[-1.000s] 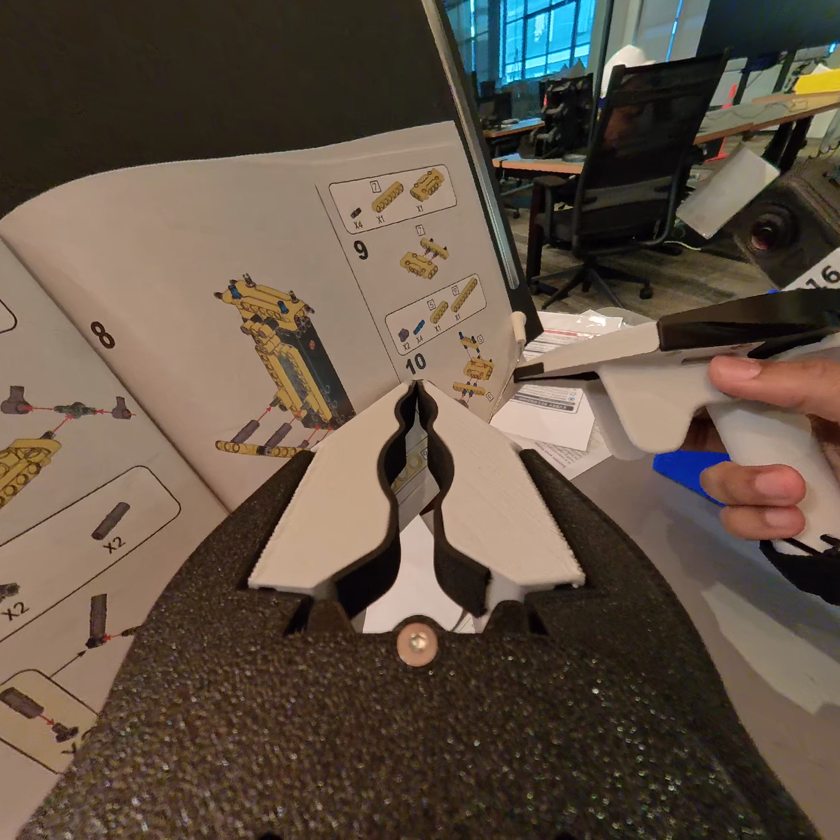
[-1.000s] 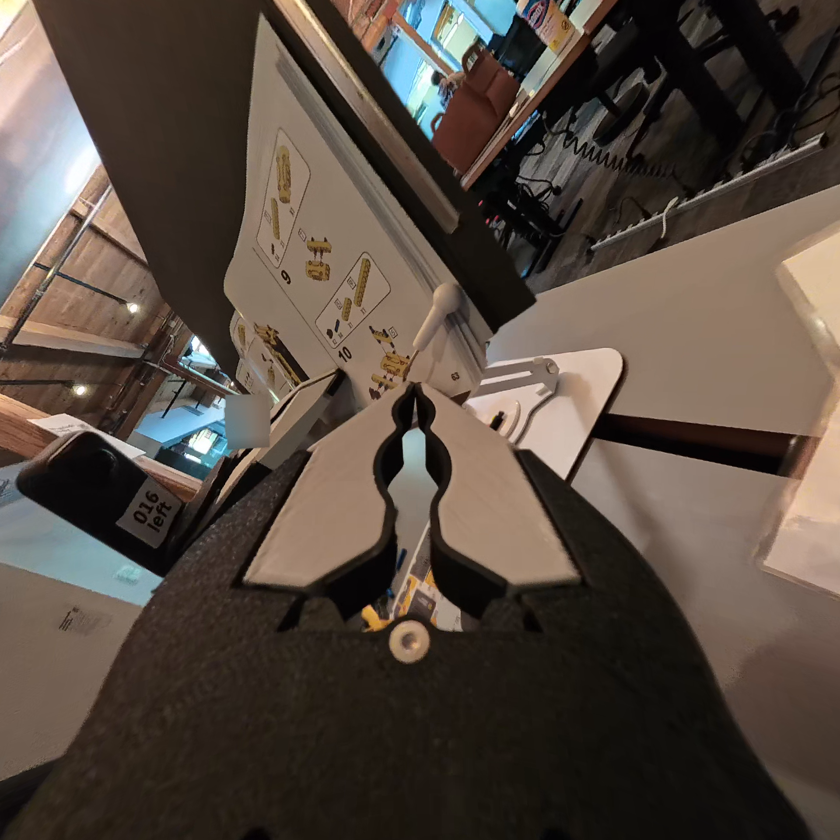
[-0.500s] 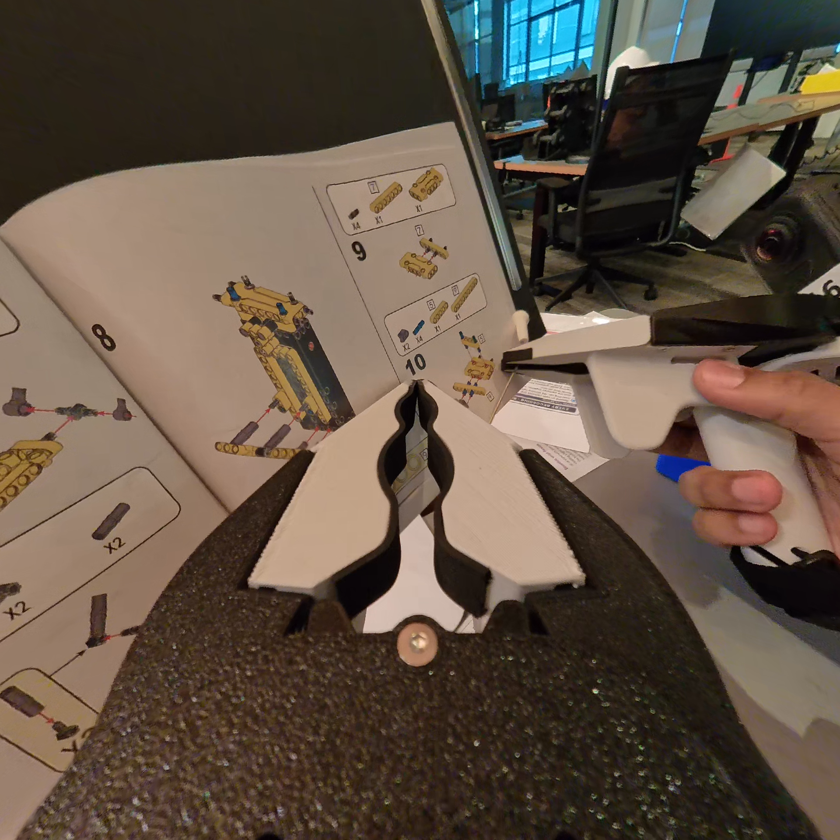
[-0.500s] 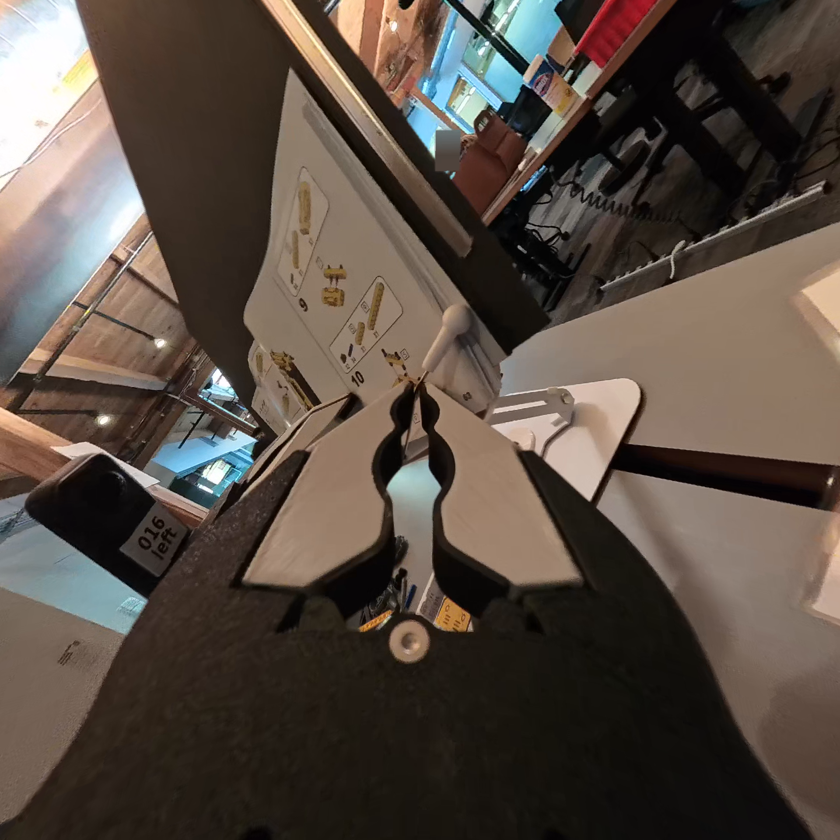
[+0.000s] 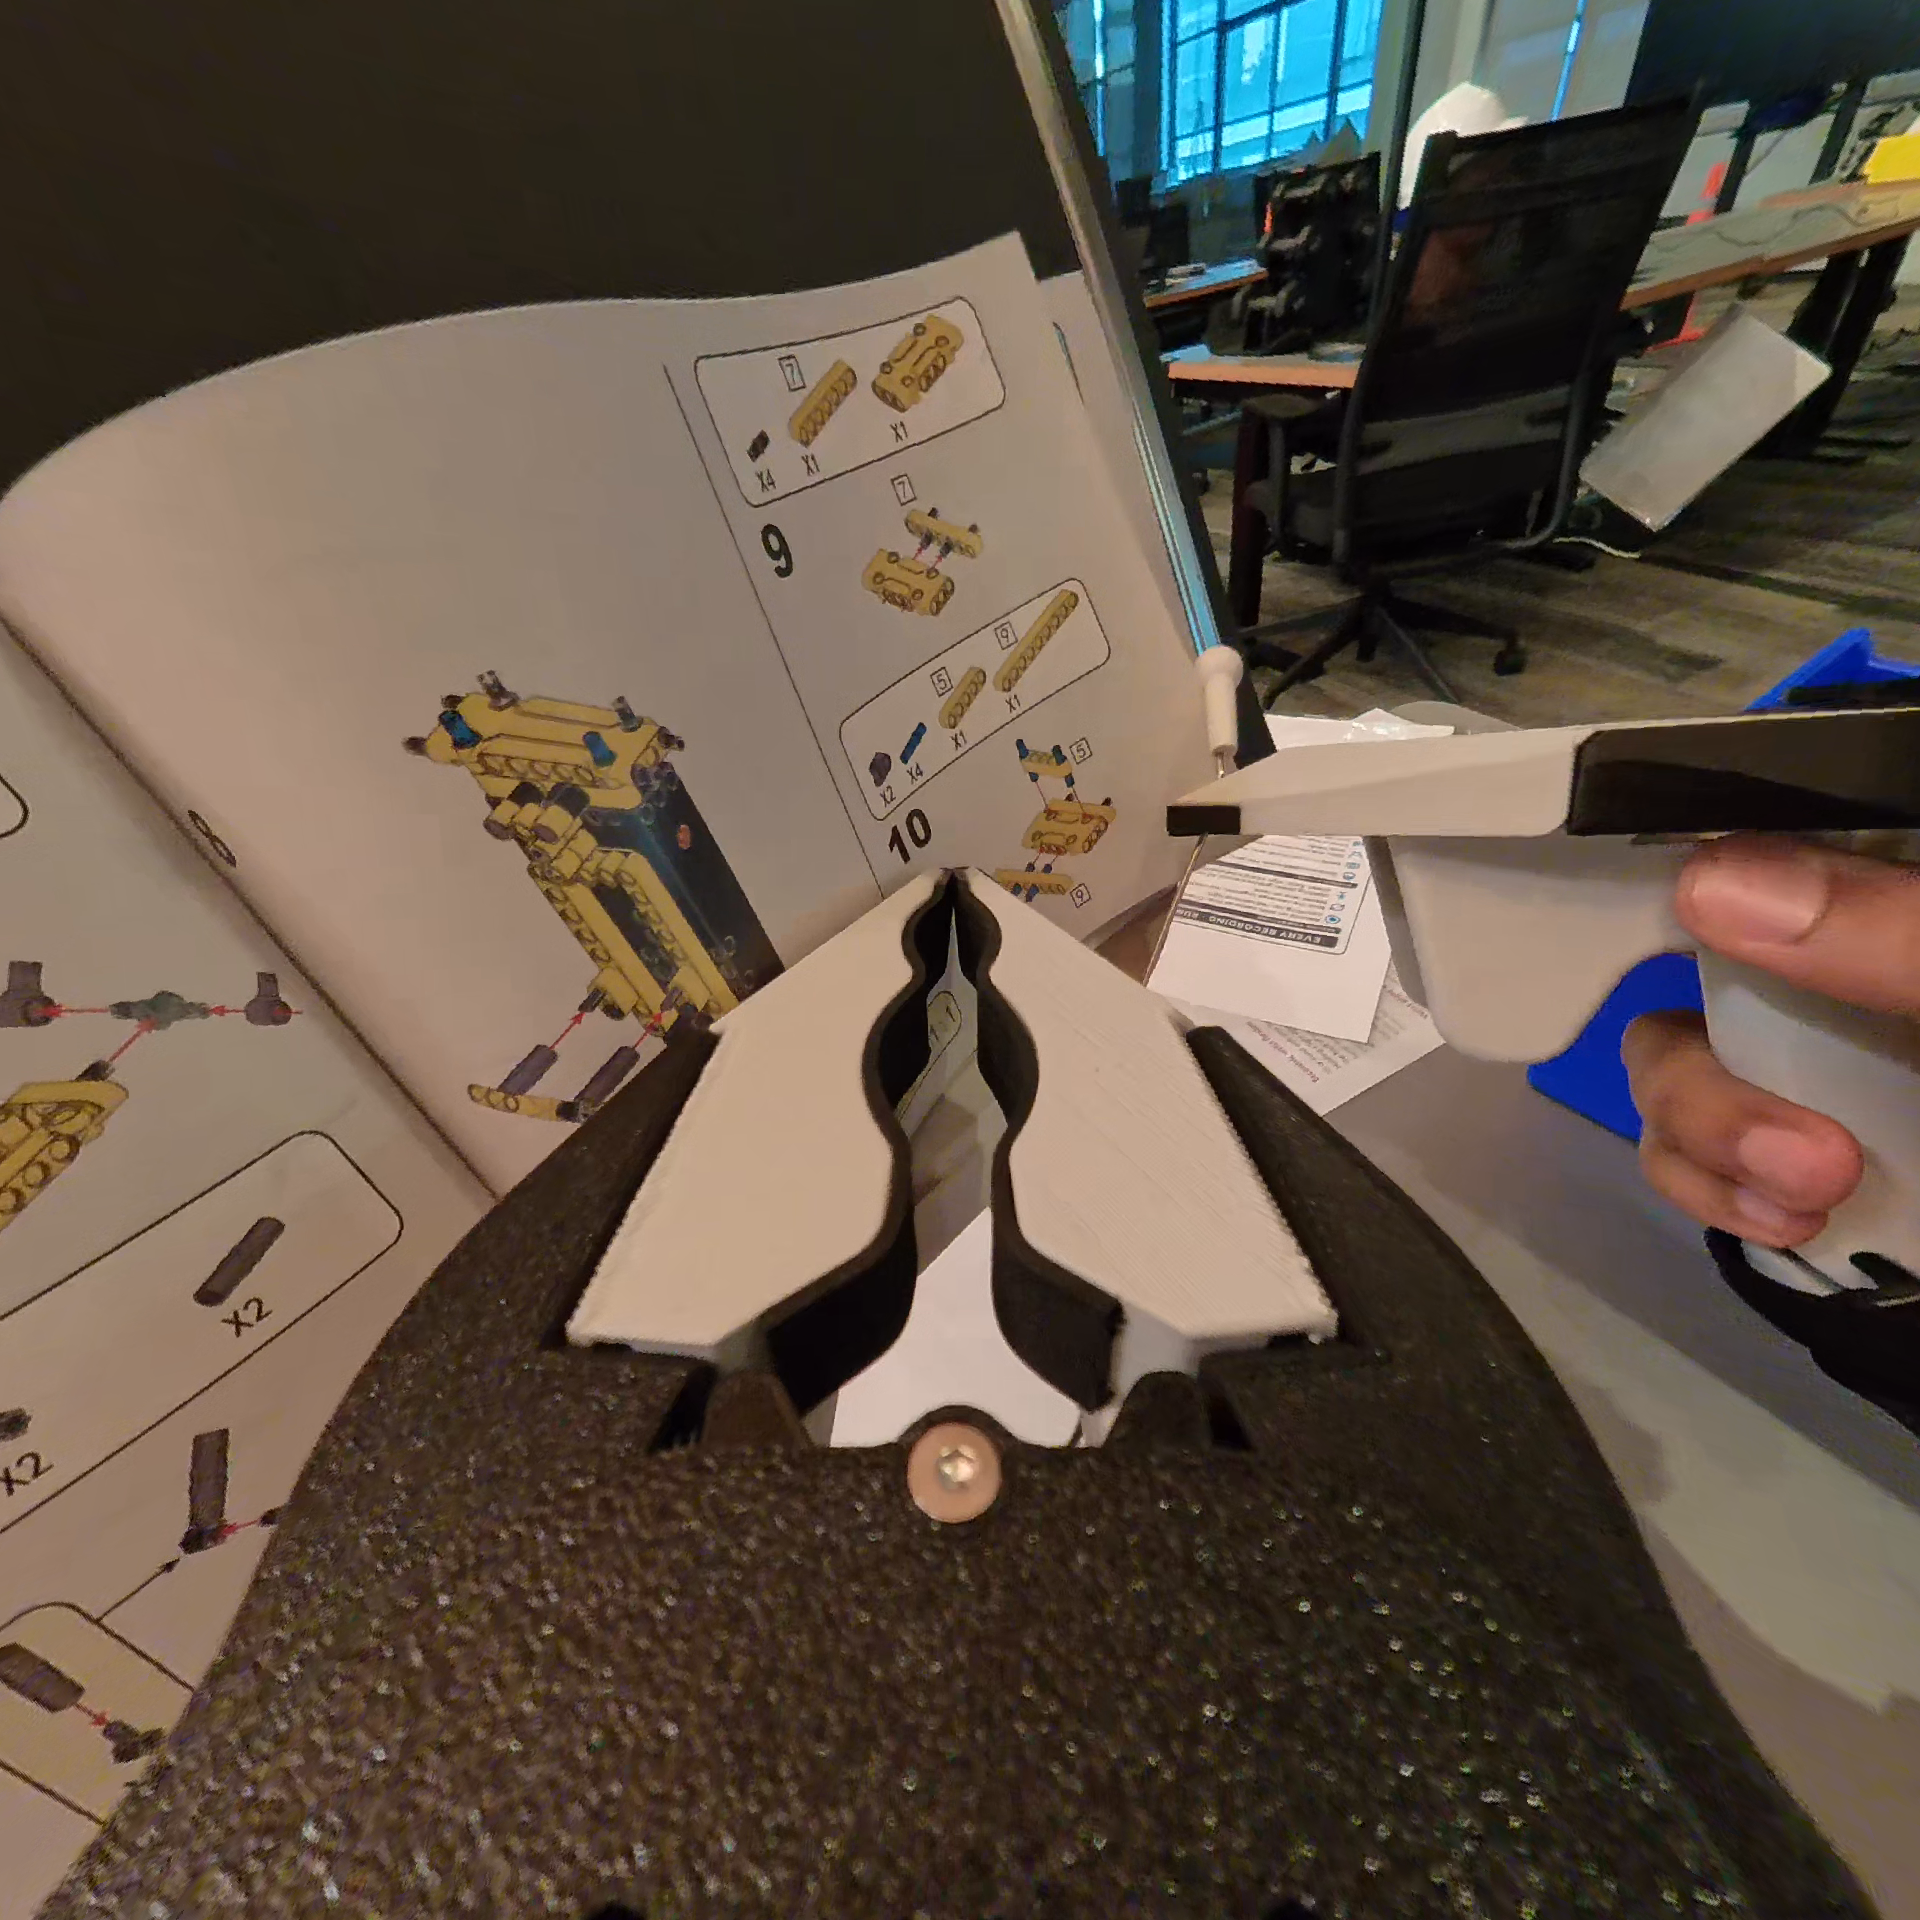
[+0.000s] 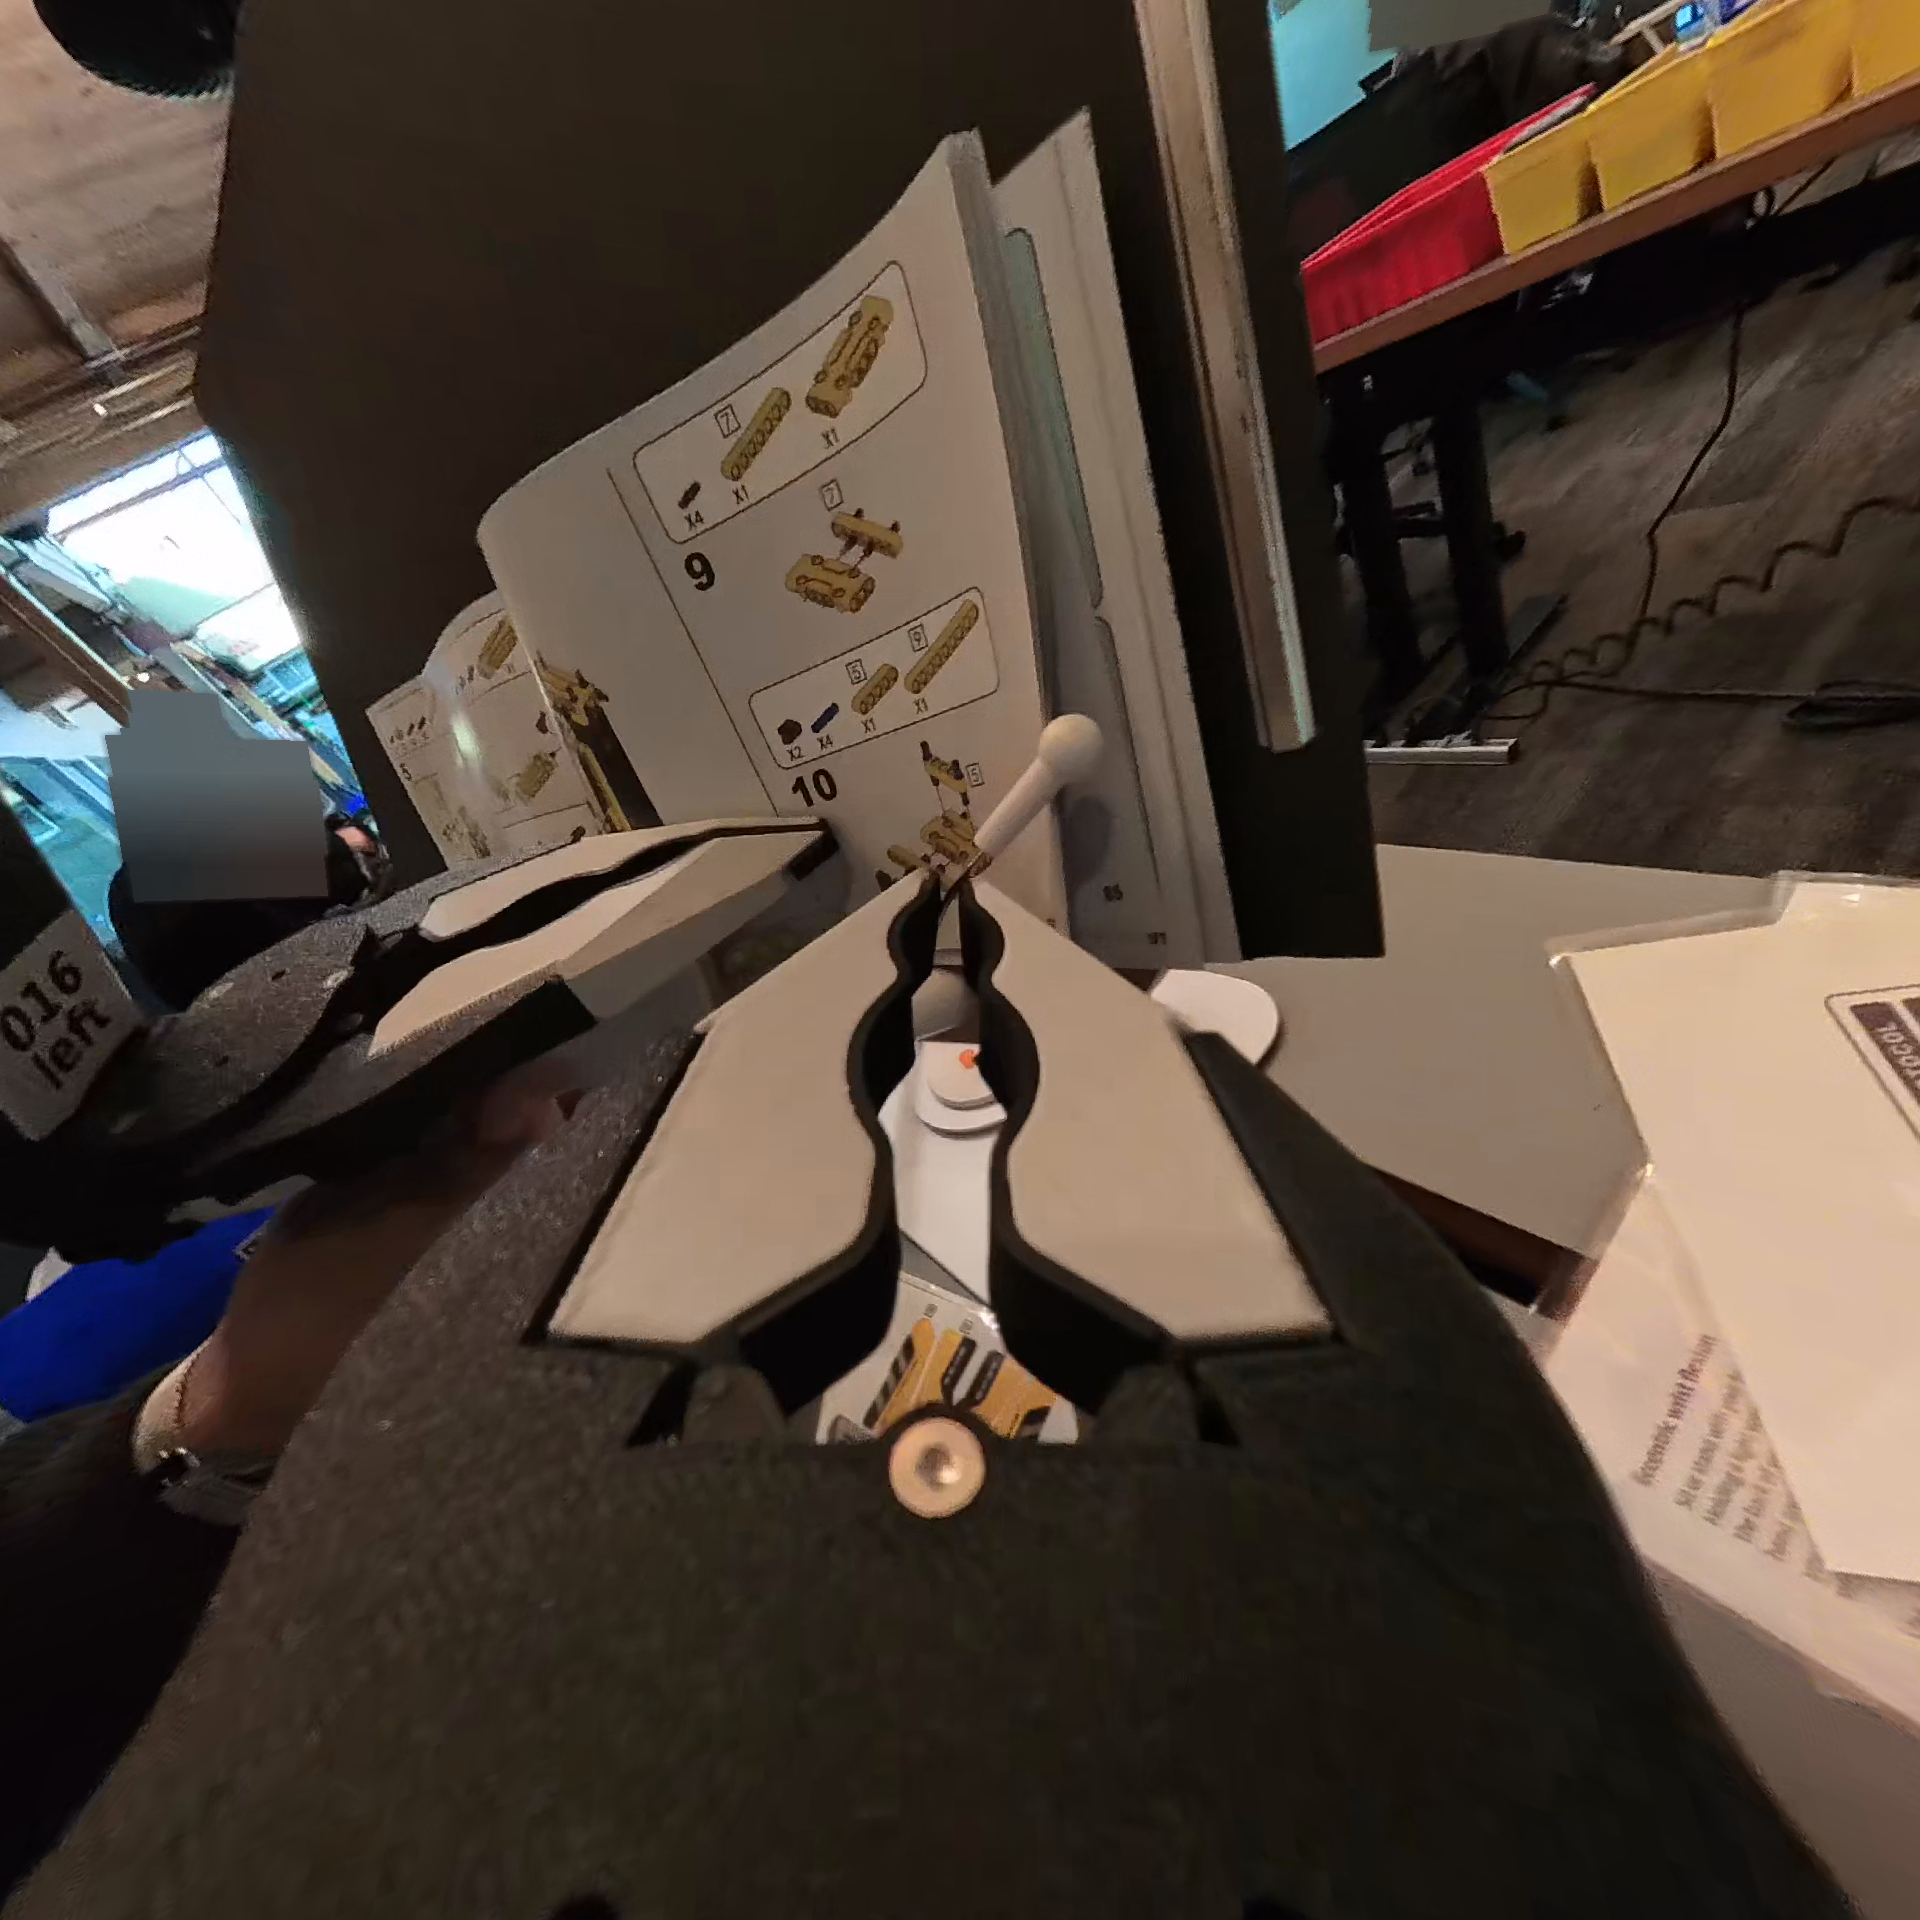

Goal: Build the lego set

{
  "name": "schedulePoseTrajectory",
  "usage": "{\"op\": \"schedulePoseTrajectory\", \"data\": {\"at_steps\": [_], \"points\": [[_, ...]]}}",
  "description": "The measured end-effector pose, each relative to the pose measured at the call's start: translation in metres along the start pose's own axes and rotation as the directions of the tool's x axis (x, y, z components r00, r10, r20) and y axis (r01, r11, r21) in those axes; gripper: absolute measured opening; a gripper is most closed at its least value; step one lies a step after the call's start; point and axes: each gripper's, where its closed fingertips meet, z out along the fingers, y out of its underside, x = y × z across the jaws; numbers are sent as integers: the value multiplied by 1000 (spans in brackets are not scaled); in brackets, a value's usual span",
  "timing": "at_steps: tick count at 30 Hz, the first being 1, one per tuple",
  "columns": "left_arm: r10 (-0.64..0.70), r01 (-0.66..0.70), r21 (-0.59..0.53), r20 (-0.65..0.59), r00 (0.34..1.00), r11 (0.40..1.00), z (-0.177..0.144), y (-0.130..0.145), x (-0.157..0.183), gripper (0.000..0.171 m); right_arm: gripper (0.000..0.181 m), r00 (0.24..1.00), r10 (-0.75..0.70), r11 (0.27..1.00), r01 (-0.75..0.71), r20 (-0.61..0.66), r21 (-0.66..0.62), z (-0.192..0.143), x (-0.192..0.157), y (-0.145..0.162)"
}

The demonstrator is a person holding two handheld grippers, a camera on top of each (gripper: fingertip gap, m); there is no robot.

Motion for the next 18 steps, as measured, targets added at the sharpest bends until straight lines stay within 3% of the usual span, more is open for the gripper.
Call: {"op": "schedulePoseTrajectory", "data": {"at_steps": [6, 13, 18], "points": [[8, -7, -23, 9, 1000, 1000, 0, 1, -1, 0, 2, 996, -9, 998, 3, 92, 70, -3, -4, 1], [6, -5, -33, 13, 1000, 999, 1, 1, -2, 0, 1, 995, 64, 963, -82, 77, 256, -3, -3, -3], [59, -58, -30, 28, 998, 998, 3, 1, -2, 0, 1, 995, -86, 933, 101, -58, 346, -6, -8, -5]]}}
